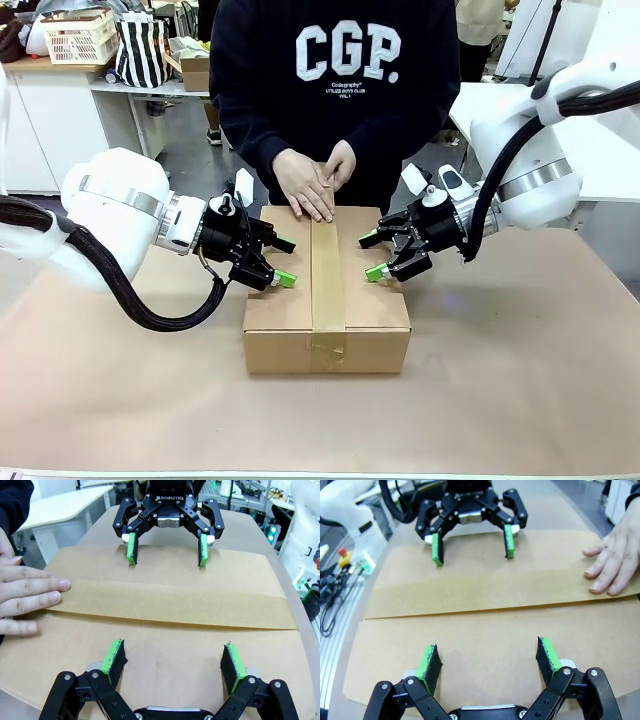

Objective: Pack the gift set into the box.
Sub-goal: Press and hold the closed box until the human finishes sealing it.

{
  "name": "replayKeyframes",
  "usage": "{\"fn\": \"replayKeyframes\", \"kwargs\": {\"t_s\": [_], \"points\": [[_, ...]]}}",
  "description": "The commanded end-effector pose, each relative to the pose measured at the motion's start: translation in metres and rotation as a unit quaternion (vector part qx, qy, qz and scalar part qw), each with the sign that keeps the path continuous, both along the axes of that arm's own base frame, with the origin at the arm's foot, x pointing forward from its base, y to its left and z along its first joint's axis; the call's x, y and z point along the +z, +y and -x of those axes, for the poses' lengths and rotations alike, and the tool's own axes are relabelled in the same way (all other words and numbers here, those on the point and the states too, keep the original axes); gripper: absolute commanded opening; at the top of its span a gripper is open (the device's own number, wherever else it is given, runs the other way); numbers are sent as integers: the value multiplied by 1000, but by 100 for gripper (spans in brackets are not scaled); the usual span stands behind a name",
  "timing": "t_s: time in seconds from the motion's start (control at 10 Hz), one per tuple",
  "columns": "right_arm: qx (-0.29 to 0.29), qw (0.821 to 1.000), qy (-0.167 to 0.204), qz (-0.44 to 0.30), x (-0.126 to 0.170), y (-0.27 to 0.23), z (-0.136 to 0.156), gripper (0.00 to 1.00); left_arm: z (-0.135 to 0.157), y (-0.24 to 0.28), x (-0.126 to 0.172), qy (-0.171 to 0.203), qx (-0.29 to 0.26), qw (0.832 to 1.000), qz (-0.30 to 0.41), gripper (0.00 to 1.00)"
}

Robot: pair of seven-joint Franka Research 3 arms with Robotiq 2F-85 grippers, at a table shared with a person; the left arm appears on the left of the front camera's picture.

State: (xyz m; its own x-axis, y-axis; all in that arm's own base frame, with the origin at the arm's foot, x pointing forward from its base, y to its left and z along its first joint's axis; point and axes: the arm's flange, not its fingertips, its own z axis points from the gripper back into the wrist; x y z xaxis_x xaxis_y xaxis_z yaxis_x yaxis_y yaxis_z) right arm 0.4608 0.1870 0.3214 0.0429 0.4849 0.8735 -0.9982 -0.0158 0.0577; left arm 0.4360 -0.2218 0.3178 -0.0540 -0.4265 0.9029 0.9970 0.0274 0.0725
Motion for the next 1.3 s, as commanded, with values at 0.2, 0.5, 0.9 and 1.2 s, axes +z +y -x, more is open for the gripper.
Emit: {"fn": "replayKeyframes", "kwargs": {"t_s": [0.2,0.5,0.9,1.2], "points": [[0,1000,1,2,-2,2,0,100,2,1,-3,-1,-3,1000,1,100],[0,1000,1,2,-2,2,0,100,2,1,-3,-1,-3,1000,1,100],[0,1000,1,2,-2,2,0,100,2,1,-3,-1,-3,1000,1,100],[0,1000,1,2,-2,2,0,100,2,1,-3,-1,-3,1000,1,100]]}}
